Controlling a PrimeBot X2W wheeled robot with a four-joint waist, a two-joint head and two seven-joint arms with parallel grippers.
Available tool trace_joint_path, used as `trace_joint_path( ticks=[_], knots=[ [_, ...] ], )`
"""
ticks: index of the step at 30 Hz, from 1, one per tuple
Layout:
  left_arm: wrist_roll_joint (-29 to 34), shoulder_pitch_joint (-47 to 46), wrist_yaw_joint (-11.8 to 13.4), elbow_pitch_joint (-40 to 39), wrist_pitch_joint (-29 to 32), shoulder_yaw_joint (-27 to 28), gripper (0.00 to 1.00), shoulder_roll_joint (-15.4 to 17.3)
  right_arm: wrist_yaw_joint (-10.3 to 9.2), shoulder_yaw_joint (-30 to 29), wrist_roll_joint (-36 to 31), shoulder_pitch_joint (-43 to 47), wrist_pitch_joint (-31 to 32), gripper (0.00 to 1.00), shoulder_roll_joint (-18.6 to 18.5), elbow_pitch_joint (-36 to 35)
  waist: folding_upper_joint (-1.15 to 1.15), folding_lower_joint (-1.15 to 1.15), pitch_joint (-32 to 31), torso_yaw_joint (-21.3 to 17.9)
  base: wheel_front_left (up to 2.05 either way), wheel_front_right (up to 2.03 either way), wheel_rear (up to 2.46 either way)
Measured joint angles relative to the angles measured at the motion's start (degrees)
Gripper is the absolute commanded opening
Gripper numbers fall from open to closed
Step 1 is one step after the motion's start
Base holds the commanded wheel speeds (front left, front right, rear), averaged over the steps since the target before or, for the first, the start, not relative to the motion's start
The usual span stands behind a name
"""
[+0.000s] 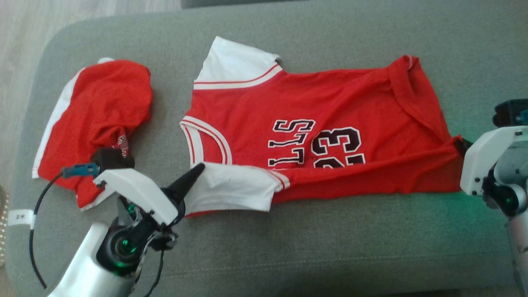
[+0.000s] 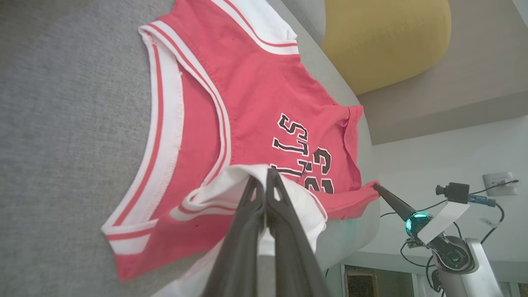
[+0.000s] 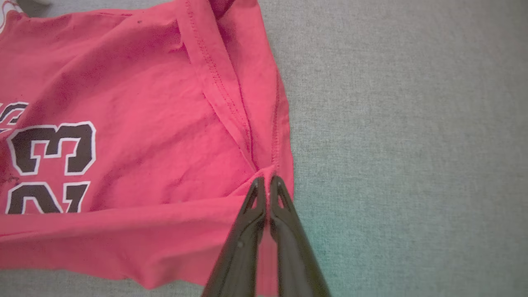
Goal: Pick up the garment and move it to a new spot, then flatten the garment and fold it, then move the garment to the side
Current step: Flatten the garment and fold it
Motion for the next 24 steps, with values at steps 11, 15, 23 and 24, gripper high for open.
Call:
trace_joint_path(
  ticks=[11, 15, 23, 24],
  knots=[
    [1.5, -4.2, -1.6, 7.3, -3.3, 0.2, 0.0, -2.6, 0.0, -1.2, -1.1, -4.0, -4.9, 0.0, 1.5, 4.5, 0.0, 0.0, 4.3, 0.0, 0.0, 0.0, 0.0],
    [1.5, -5.3, -2.5, 10.1, -4.4, 0.1, 0.0, -3.4, 0.0, -0.7, -1.1, -4.0, -5.4, 0.0, 1.5, 6.0, 0.0, 0.0, 4.7, 0.2, 0.0, 0.0, 0.0],
    [1.5, -7.7, -2.6, 12.9, -8.5, 2.4, 1.0, -6.8, 0.0, -0.8, 0.0, -5.4, -9.8, 1.0, 2.1, 6.3, 0.0, 0.0, 4.8, 0.4, 0.0, 0.0, 0.0],
    [1.0, -8.1, -2.3, 13.6, -9.4, 3.4, 1.0, -7.6, 0.0, -0.8, 0.0, -5.6, -10.5, 1.0, 2.1, 6.3, 0.0, 0.0, 4.9, 0.4, 0.0, 0.0, 0.0]
  ],
)
